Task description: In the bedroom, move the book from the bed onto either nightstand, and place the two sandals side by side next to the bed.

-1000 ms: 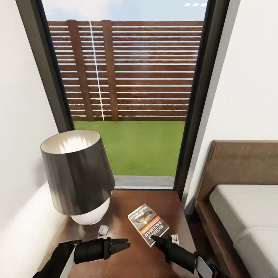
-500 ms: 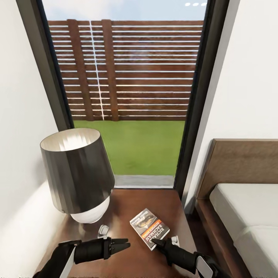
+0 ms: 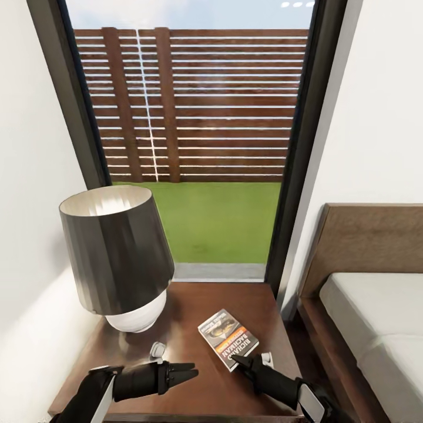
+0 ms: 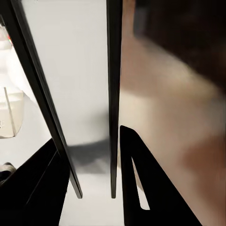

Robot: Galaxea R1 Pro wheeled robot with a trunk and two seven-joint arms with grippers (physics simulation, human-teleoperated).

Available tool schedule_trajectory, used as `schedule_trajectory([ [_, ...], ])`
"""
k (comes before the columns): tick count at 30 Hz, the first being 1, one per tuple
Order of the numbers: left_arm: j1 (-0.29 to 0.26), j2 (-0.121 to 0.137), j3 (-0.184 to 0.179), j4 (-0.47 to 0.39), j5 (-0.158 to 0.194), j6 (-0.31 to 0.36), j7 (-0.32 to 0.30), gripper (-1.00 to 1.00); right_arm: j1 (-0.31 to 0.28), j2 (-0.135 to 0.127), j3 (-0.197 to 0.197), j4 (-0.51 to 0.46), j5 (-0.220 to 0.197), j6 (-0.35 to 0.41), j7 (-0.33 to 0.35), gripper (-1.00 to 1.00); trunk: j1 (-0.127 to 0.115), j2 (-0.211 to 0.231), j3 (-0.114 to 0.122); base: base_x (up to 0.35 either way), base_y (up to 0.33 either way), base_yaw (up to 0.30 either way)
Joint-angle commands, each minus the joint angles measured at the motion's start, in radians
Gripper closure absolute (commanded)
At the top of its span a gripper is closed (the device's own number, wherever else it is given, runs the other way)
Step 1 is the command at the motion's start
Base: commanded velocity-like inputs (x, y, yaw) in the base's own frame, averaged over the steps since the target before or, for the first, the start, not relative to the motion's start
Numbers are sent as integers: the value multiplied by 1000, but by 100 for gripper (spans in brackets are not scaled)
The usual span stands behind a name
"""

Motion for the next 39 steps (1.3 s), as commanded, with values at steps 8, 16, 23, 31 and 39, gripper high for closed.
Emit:
schedule_trajectory([
  [8,-1,0,1,0,2,9,-1,-100,0,1,3,42,17,-14,-42,100,0,0,-1,0,0,0],
  [16,-1,0,1,0,2,9,0,-100,0,0,3,42,17,-14,-42,100,-7,14,5,0,0,0],
  [23,-1,0,0,0,1,9,1,-100,0,1,3,42,17,-14,-42,100,-34,63,27,0,0,0],
  [31,-1,0,0,0,1,9,1,-100,0,1,3,42,17,-14,-42,100,-50,91,40,0,0,0],
  [39,-1,0,0,0,1,9,2,-100,0,1,3,42,17,-14,-42,-100,-50,91,40,0,0,0],
])
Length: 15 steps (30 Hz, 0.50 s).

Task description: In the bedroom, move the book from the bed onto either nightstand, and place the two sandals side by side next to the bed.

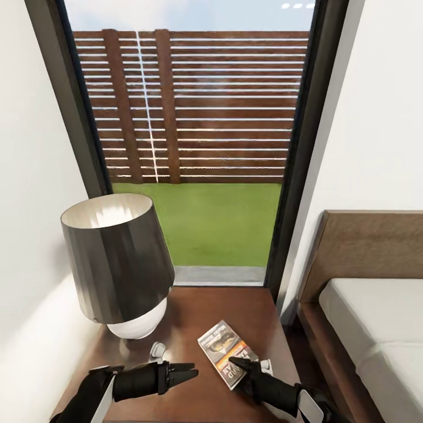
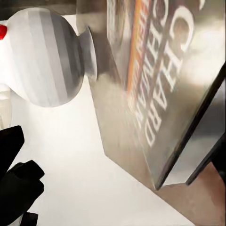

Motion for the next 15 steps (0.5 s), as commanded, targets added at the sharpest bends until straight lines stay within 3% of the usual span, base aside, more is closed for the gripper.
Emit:
schedule_trajectory([
  [1,0,0,0,0,2,10,-2,-100,0,0,-2,0,-5,7,1,-100,0,0,-1,0,0,0],
  [12,0,0,1,1,2,10,-2,-100,0,0,-2,0,-5,7,1,-100,0,0,-1,0,0,0],
  [15,0,0,1,1,2,9,-1,-100,0,0,-2,0,-5,7,1,-100,0,0,-1,-148,0,0],
])
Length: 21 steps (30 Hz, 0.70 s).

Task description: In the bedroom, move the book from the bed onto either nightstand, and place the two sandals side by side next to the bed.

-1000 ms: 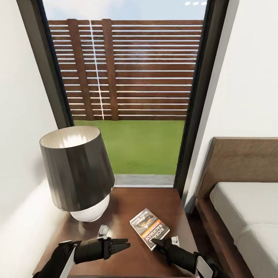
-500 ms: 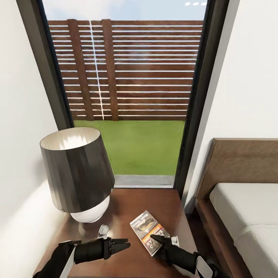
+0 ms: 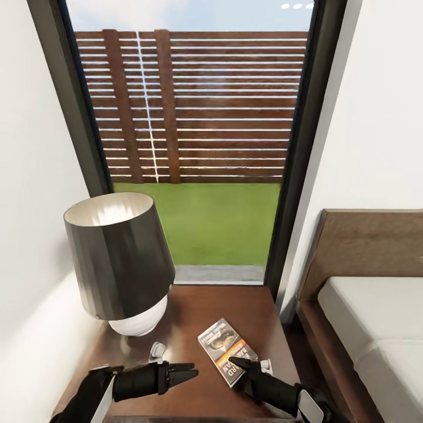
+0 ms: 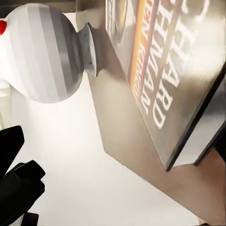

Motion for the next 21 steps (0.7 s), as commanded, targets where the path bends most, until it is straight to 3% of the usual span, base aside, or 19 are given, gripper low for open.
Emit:
schedule_trajectory([
  [1,0,0,0,0,2,10,-2,-100,0,0,-1,0,-4,6,0,-100,-1,0,-1,-291,0,0],
  [10,0,0,-1,0,2,10,-2,-100,0,0,-1,0,-3,6,0,-100,-1,0,-1,-313,0,0],
  [21,0,0,-1,1,2,10,-2,-100,0,0,-1,0,-4,6,0,-100,-5,7,2,-38,0,0],
])
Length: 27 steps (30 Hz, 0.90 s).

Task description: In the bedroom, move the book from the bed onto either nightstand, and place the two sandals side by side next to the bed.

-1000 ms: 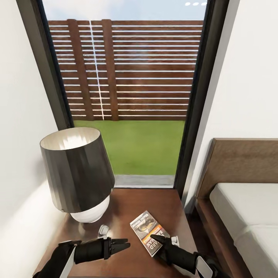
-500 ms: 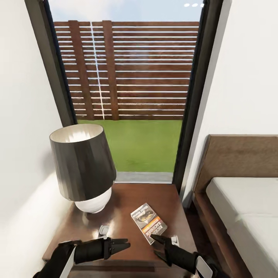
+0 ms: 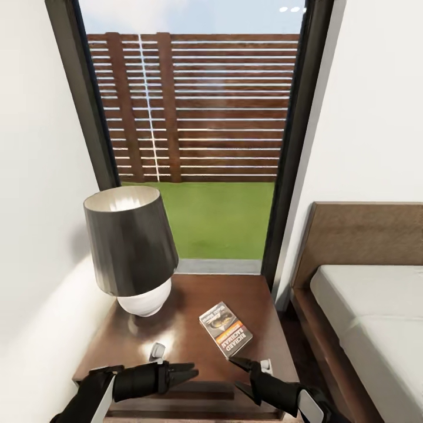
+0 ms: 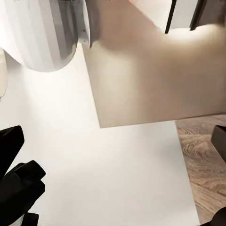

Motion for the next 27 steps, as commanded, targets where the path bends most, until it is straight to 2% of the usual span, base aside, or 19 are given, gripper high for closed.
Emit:
schedule_trajectory([
  [1,0,0,0,0,2,10,-2,-100,0,0,-1,0,-3,6,0,-100,-4,7,2,-1,0,0],
  [4,0,0,-1,0,2,10,-2,-100,0,-1,-1,0,-3,6,0,-100,-16,28,12,0,0,0],
  [9,0,0,0,0,2,10,-2,-100,0,-1,-1,0,-3,6,0,-100,-16,28,12,0,0,0],
  [27,0,0,-1,0,2,11,13,-100,0,2,8,-10,9,-14,5,-100,-85,154,68,0,0,0],
])
